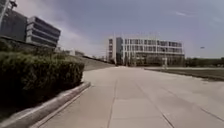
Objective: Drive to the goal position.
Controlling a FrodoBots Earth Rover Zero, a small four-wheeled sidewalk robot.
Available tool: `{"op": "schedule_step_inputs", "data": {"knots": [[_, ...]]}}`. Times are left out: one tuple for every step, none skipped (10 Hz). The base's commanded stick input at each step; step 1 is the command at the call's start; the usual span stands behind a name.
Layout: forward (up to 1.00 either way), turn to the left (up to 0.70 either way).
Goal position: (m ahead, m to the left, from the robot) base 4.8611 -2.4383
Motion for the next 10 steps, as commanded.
{"op": "schedule_step_inputs", "data": {"knots": [[0.7, 0.16], [0.7, 0.12], [0.7, 0.08], [0.7, 0.0], [0.7, 0.0], [0.7, 0.0], [0.7, 0.0], [0.7, 0.0], [0.7, 0.0], [0.7, 0.0]]}}
